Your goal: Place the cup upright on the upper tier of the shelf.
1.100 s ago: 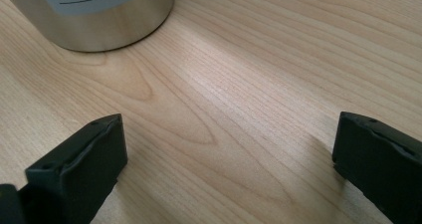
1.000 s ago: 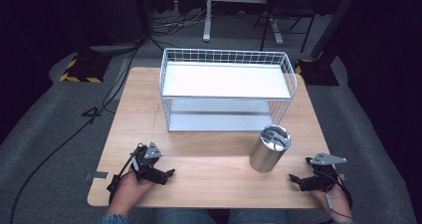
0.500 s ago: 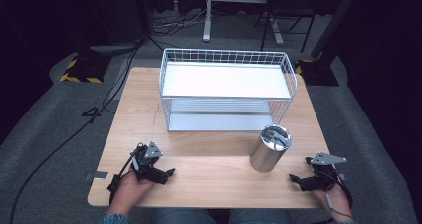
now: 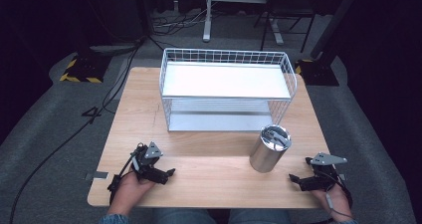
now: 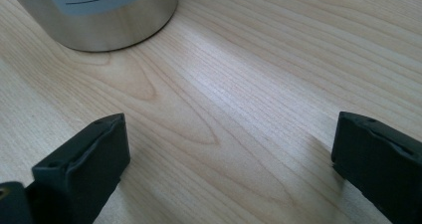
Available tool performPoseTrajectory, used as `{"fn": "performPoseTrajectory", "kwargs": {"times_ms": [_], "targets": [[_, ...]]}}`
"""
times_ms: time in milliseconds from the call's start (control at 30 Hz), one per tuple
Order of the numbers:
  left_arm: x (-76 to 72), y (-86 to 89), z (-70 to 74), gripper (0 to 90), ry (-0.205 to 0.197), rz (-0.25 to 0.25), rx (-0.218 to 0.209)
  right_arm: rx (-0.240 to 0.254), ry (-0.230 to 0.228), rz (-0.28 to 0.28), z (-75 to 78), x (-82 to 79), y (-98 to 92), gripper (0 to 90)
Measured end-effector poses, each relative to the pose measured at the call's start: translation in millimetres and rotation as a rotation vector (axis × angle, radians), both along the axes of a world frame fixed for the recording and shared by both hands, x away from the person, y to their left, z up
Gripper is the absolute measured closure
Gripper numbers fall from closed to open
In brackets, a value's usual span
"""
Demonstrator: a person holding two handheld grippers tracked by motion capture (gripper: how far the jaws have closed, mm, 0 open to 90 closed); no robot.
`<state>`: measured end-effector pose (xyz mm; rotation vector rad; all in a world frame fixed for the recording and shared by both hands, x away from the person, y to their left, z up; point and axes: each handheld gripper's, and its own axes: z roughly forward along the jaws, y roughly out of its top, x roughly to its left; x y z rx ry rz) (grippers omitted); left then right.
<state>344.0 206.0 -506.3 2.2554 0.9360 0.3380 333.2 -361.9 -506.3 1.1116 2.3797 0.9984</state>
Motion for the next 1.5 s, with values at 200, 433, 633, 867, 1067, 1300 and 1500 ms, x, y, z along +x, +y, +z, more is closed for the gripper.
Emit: {"fn": "performPoseTrajectory", "kwargs": {"times_ms": [200,433,633,867,1067,1300,1500], "targets": [[0.1,0.0,0.0,0.2,-0.001,0.0,0.0,0.003,-0.001,-0.004,0.1,0.0,-0.1,2.5],[0.1,0.0,0.0,0.2,0.0,0.0,0.0,0.011,-0.008,0.009,12.6,-1.9,1.3,3.4],[0.1,0.0,0.0,0.2,-0.001,0.0,0.0,0.035,-0.021,0.029,28.4,-5.5,5.2,3.2],[0.1,0.0,0.0,0.2,0.0,0.0,0.0,0.105,-0.058,0.06,46.3,-11.3,12.8,3.1],[0.1,0.0,0.0,0.2,0.0,0.0,0.0,0.152,-0.093,0.103,58.9,-14.9,24.4,3.0],[0.1,0.0,0.0,0.2,0.0,0.0,0.0,0.208,-0.112,0.112,65.3,-13.5,35.7,0.6],[0.1,0.0,0.0,0.2,0.0,0.0,0.0,0.224,-0.129,0.123,67.8,-8.8,47.8,0.0]]}}
